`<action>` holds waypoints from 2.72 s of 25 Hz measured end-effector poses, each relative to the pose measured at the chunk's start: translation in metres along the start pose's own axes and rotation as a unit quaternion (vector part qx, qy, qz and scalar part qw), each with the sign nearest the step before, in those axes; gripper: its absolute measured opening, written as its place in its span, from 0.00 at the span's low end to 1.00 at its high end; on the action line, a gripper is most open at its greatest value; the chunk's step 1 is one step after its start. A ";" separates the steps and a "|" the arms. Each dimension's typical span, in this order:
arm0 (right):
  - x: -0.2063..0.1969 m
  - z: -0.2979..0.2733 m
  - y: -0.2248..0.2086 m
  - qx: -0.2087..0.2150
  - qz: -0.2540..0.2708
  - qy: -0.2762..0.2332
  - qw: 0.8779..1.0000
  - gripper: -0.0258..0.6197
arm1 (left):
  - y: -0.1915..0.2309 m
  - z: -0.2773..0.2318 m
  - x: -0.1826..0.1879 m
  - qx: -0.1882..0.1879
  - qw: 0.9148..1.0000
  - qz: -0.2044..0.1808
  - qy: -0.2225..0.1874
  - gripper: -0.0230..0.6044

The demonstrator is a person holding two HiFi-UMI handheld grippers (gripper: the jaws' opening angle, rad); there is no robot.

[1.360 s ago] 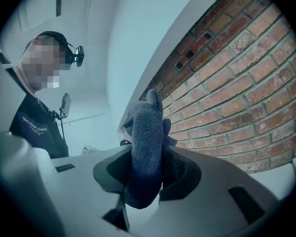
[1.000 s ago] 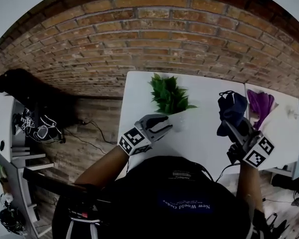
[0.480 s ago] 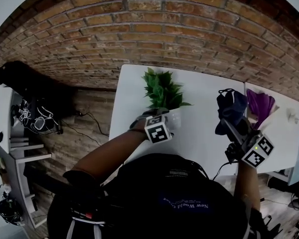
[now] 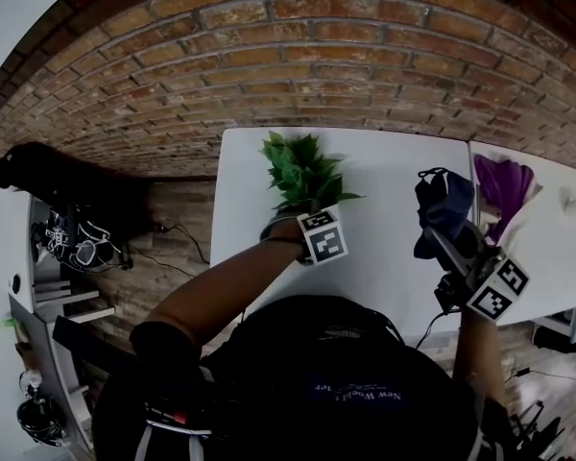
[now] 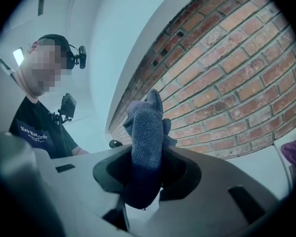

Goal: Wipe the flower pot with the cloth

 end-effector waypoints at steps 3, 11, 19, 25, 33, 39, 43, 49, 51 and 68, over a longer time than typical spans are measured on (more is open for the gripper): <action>-0.003 0.001 -0.002 -0.001 -0.004 0.000 1.000 0.22 | 0.000 -0.008 0.004 -0.003 1.000 -0.002 0.003 0.80; -0.008 0.003 -0.005 -0.005 -0.011 0.004 1.000 0.22 | 0.003 -0.039 0.012 0.007 1.000 -0.011 0.027 0.84; -0.009 0.006 -0.009 -0.011 -0.014 0.002 1.000 0.22 | 0.005 -0.055 0.019 0.013 0.999 -0.025 0.032 0.94; -0.005 0.007 -0.005 -0.009 -0.010 0.000 1.000 0.22 | 0.005 -0.052 0.013 0.022 0.999 -0.032 0.001 0.96; -0.001 0.008 0.003 -0.008 0.004 0.003 1.000 0.22 | 0.003 -0.003 -0.018 0.017 0.990 -0.038 -0.132 0.94; 0.012 -0.012 0.024 0.023 0.035 0.005 0.999 0.22 | -0.007 0.091 -0.023 0.049 0.950 -0.074 -0.298 0.94; 0.034 -0.042 0.056 0.063 0.084 0.009 0.994 0.22 | -0.019 0.155 -0.030 0.060 0.918 -0.090 -0.382 0.94; 0.070 -0.099 0.133 0.133 0.212 0.014 0.968 0.22 | -0.037 0.226 -0.035 0.071 0.879 -0.110 -0.458 0.94; 0.075 -0.115 0.160 0.145 0.275 0.029 0.950 0.22 | -0.040 0.238 -0.036 0.073 0.874 -0.109 -0.468 0.94; 0.075 -0.145 0.216 0.096 0.423 0.114 0.894 0.22 | -0.064 0.274 -0.046 0.108 0.868 -0.136 -0.466 0.93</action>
Point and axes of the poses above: the fingertips, and each gripper's own axes: z backward along the fingers, y to its left, x out of its top, the point moved 9 cm from there along z, backward along the fingers, and after that the axes turned 4 degrees about y, right-handed, at the moved point
